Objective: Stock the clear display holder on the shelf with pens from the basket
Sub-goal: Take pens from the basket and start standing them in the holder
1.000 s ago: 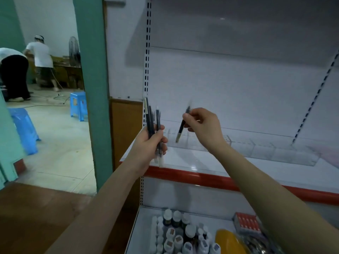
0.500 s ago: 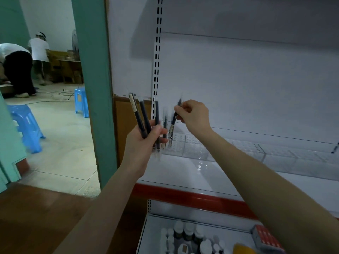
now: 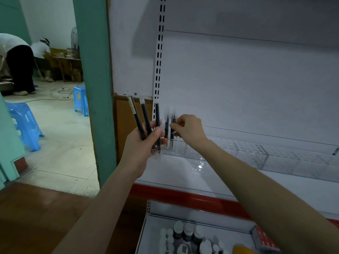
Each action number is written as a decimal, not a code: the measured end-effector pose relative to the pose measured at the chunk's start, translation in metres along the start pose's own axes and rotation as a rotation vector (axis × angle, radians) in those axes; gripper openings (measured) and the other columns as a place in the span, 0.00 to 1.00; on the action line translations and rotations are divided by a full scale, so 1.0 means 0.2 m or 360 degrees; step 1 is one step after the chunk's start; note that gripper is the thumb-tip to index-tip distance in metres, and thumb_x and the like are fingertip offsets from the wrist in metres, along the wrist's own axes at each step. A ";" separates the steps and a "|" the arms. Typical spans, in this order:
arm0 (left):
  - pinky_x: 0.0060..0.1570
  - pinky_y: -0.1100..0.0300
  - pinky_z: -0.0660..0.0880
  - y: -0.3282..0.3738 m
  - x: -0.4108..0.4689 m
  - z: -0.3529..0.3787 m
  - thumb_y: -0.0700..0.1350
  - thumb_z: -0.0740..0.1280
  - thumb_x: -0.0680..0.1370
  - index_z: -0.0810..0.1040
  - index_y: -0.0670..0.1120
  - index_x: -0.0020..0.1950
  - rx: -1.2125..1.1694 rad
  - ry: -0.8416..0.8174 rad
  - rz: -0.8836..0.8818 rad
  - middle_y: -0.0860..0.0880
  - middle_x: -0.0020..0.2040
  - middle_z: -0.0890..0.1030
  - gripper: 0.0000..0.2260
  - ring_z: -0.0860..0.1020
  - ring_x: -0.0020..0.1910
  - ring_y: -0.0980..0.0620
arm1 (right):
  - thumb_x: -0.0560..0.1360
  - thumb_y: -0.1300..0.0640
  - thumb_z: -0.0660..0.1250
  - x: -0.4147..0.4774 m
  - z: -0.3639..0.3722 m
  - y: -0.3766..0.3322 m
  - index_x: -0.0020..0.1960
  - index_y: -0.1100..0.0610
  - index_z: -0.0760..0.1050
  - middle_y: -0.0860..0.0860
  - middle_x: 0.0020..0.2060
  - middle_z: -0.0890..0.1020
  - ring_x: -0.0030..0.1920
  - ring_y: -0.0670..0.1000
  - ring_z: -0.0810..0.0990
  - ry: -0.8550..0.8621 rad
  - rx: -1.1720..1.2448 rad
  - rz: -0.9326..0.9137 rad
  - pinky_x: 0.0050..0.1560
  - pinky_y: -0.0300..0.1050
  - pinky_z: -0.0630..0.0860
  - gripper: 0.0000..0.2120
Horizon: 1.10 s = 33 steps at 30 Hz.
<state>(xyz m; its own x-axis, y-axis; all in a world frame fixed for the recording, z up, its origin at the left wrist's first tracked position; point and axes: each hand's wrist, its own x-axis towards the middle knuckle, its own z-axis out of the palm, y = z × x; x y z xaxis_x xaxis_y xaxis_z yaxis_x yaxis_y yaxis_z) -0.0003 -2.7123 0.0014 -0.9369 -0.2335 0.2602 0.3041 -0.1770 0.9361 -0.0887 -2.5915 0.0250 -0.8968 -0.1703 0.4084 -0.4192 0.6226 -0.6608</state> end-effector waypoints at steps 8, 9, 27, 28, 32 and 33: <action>0.42 0.59 0.77 0.03 -0.03 0.03 0.39 0.64 0.77 0.78 0.52 0.49 0.0076 -0.0091 0.0027 0.53 0.36 0.83 0.08 0.82 0.36 0.57 | 0.76 0.52 0.66 -0.10 -0.16 -0.08 0.52 0.59 0.77 0.52 0.42 0.82 0.42 0.48 0.82 0.0213 0.0405 -0.0068 0.46 0.43 0.79 0.11; 0.40 0.61 0.77 0.04 -0.04 0.04 0.39 0.64 0.77 0.77 0.52 0.48 0.0087 -0.0110 0.0032 0.53 0.36 0.83 0.07 0.82 0.36 0.58 | 0.76 0.51 0.65 -0.14 -0.20 -0.11 0.50 0.57 0.76 0.50 0.40 0.82 0.40 0.46 0.82 0.0188 0.0542 -0.0112 0.43 0.40 0.79 0.10; 0.30 0.63 0.74 0.10 -0.10 0.18 0.41 0.61 0.79 0.77 0.46 0.51 -0.0022 -0.0280 -0.0209 0.45 0.38 0.81 0.05 0.76 0.28 0.57 | 0.75 0.60 0.63 -0.23 -0.30 0.12 0.60 0.58 0.77 0.57 0.54 0.76 0.48 0.46 0.75 0.0499 -0.0267 -0.0925 0.46 0.40 0.76 0.14; 0.30 0.64 0.74 0.10 -0.10 0.19 0.42 0.61 0.79 0.76 0.46 0.52 -0.0011 -0.0285 -0.0200 0.45 0.38 0.81 0.05 0.76 0.28 0.57 | 0.74 0.57 0.62 -0.23 -0.28 0.14 0.57 0.58 0.79 0.58 0.54 0.77 0.47 0.47 0.76 0.0474 -0.0402 -0.1068 0.45 0.41 0.76 0.14; 0.28 0.65 0.73 0.10 -0.07 0.18 0.47 0.60 0.79 0.74 0.46 0.52 0.0045 -0.0208 -0.0105 0.46 0.37 0.82 0.07 0.74 0.25 0.57 | 0.73 0.54 0.60 -0.17 -0.23 0.14 0.49 0.62 0.82 0.60 0.45 0.80 0.43 0.50 0.78 0.0438 -0.0503 -0.1182 0.42 0.36 0.73 0.15; 0.28 0.63 0.72 0.09 -0.06 0.17 0.48 0.59 0.80 0.73 0.46 0.51 0.0050 -0.0166 -0.0077 0.45 0.36 0.82 0.07 0.73 0.25 0.57 | 0.73 0.55 0.62 -0.14 -0.23 0.12 0.49 0.63 0.81 0.59 0.43 0.81 0.43 0.47 0.76 0.0416 -0.0426 -0.1134 0.43 0.35 0.71 0.14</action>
<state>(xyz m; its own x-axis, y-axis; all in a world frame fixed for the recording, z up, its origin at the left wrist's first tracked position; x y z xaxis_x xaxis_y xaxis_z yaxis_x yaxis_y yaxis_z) 0.0101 -2.6805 0.0239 -0.9637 -0.1242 0.2362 0.2539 -0.1550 0.9547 -0.0668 -2.5359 0.0259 -0.3505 -0.4318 0.8311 -0.8001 0.5992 -0.0261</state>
